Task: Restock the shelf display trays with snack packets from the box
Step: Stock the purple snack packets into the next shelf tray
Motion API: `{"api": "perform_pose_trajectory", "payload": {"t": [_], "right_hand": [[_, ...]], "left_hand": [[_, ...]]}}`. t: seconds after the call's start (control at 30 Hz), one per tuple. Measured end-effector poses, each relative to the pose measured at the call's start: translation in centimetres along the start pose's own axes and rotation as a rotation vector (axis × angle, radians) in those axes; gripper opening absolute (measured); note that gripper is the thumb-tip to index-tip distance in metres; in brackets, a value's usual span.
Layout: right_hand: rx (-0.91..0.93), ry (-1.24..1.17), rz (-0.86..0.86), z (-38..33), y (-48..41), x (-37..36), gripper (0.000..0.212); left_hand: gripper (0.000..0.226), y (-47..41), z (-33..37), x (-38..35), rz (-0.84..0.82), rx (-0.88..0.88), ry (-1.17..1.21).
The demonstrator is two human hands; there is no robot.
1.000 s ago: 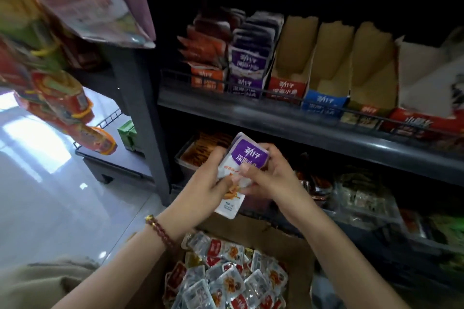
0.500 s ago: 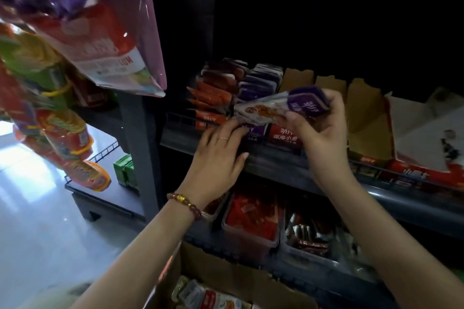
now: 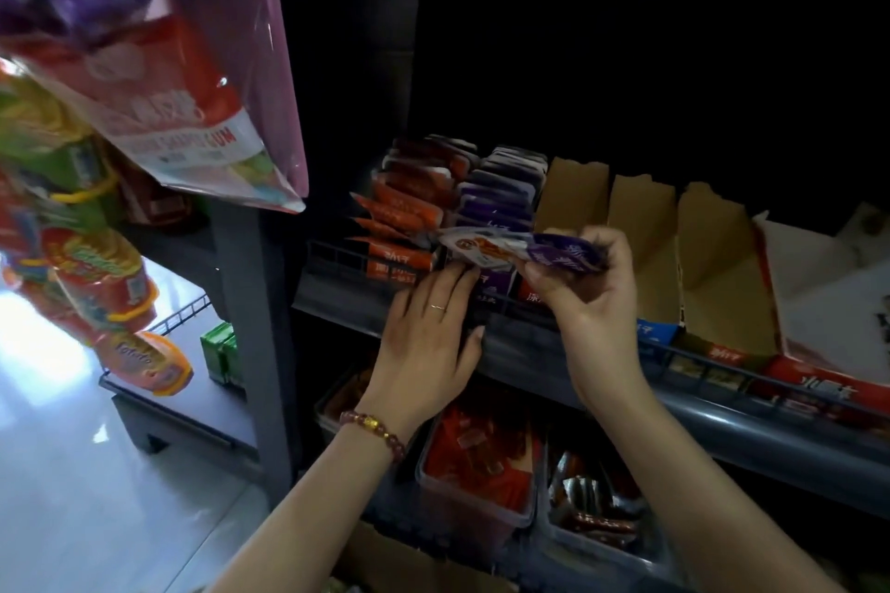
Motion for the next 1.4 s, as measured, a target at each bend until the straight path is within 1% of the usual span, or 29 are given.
{"api": "perform_pose_trajectory", "payload": {"t": [0.1,0.2,0.37,0.47,0.57,0.67,0.73,0.83,0.97,1.0,1.1,1.17,1.27,1.33,1.4], "right_hand": [[0.003,0.026,0.000,0.1,-0.2,0.2,0.037],[0.021,0.034,-0.001,0.2,-0.3,0.2,0.037],[0.014,0.039,0.024,0.5,-0.7,0.3,0.035],[-0.024,0.017,0.017,0.8,-0.8,0.9,0.032],[-0.048,-0.020,0.006,0.3,-0.5,2.0,0.034],[-0.052,-0.110,0.104,-1.2,-0.3,3.7,0.034],[-0.060,-0.164,0.157,-2.2,0.0,5.3,0.033],[-0.104,-0.167,0.172,-3.1,0.7,7.3,0.033],[-0.129,-0.179,0.138,-3.7,1.6,8.7,0.033],[-0.130,-0.185,0.126,-3.8,1.7,8.8,0.036],[-0.139,-0.192,0.083,-4.5,2.1,9.0,0.064],[-0.153,-0.183,0.058,-4.6,2.5,9.1,0.068],[-0.177,-0.182,0.057,-4.5,3.1,9.4,0.061],[-0.186,-0.159,0.069,-4.5,3.6,9.6,0.055],[-0.206,-0.179,0.081,-4.5,3.8,9.5,0.054]], "left_hand": [[0.044,-0.5,0.2,-0.2,0.048,0.001,0.011],[0.042,-0.9,0.2,-0.5,0.091,0.013,0.019],[0.043,-1.3,0.1,-0.8,0.105,0.025,0.056],[0.041,-1.3,0.1,-0.7,0.102,0.072,0.110],[0.039,-0.8,1.1,-0.5,0.097,0.197,0.205],[0.036,-0.4,2.8,-0.2,0.139,0.371,0.263],[0.038,-0.9,3.4,0.1,0.152,0.449,0.246],[0.041,-2.3,4.2,0.4,0.170,0.580,0.183],[0.050,-4.1,6.1,0.4,0.127,0.777,0.160],[0.056,-4.4,6.5,0.3,0.108,0.823,0.152],[0.072,-5.8,7.0,0.0,0.062,0.938,0.149],[0.076,-6.3,7.3,0.0,0.053,1.002,0.168],[0.075,-6.7,7.6,0.3,0.126,1.073,0.247],[0.075,-6.6,7.6,0.2,0.184,1.081,0.273],[0.077,-6.0,7.5,0.0,0.249,1.061,0.282]]}}
Point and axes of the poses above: each hand's wrist, its own y-axis away from the middle knuckle, its own x-axis out of the back of the hand, z = x × y, the point moved 1 cm from there along -y, towards the middle knuckle, and after that the axes turned 6 degrees about -y, right-handed, at the moved point
